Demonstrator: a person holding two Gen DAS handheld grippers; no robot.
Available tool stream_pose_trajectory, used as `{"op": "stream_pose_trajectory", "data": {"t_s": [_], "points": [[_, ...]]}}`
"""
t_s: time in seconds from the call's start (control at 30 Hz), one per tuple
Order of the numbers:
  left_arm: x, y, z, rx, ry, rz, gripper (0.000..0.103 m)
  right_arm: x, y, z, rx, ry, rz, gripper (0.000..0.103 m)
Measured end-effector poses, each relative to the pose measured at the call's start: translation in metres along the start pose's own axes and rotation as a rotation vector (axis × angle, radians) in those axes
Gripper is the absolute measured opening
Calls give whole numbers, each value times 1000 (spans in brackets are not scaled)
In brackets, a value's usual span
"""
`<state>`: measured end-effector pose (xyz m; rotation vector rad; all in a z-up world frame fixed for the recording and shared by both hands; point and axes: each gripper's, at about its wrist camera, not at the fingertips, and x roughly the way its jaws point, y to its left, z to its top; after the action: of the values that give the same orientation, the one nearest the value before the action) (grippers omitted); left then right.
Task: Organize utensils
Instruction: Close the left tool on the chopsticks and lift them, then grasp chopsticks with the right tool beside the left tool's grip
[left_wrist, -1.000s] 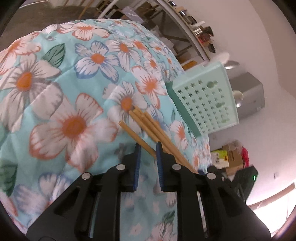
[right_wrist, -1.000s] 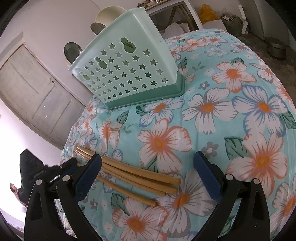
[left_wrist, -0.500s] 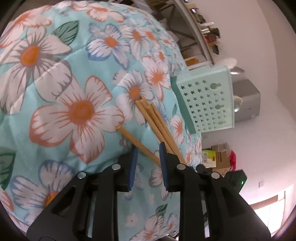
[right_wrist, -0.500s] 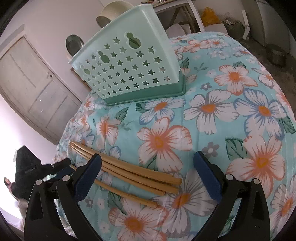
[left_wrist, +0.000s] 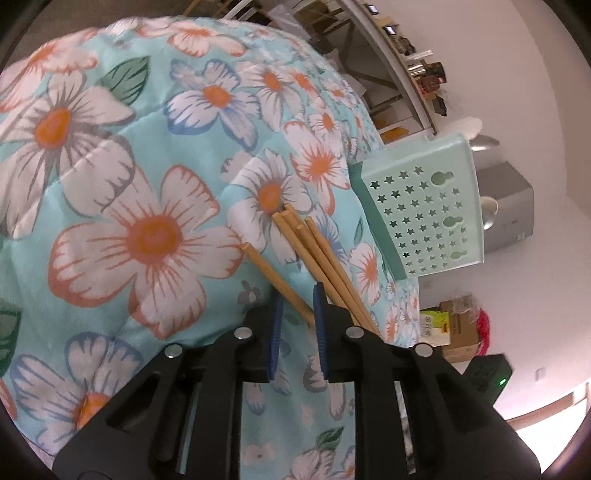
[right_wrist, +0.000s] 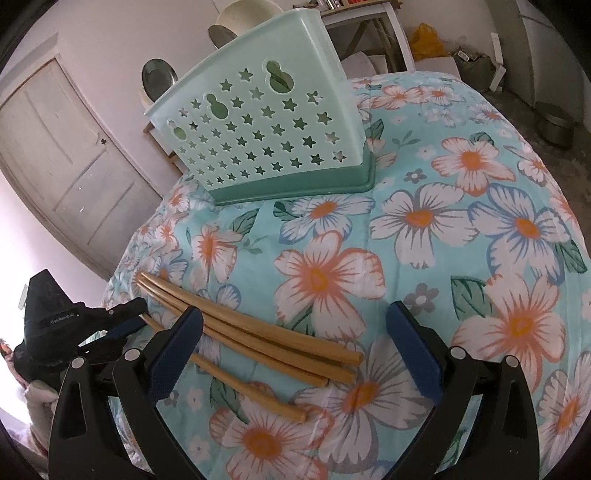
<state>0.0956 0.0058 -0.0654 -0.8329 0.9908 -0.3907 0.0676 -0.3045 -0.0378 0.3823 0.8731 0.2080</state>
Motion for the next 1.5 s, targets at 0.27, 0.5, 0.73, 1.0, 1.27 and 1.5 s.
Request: {"op": "stream_pose_trajectory", "data": {"t_s": [0.27, 0.5, 0.73, 1.0, 1.27, 1.5], "points": [[-4, -13, -6, 176, -26, 28, 19, -12, 49, 11, -231, -31, 10, 79], [-18, -4, -13, 259, -36, -6, 21, 8, 107, 26, -458, 8, 86, 57], [-21, 2, -15, 280, -45, -51, 22, 40, 153, 27, -664, 135, 144, 30], [-24, 5, -16, 300, -47, -76, 23, 73, 162, 24, -786, 250, 75, 15], [-24, 5, -15, 307, -48, -80, 23, 73, 146, 46, -696, 233, 58, 12], [-24, 5, -14, 306, -48, -81, 23, 82, 148, 49, -700, 240, 12, 12]]}}
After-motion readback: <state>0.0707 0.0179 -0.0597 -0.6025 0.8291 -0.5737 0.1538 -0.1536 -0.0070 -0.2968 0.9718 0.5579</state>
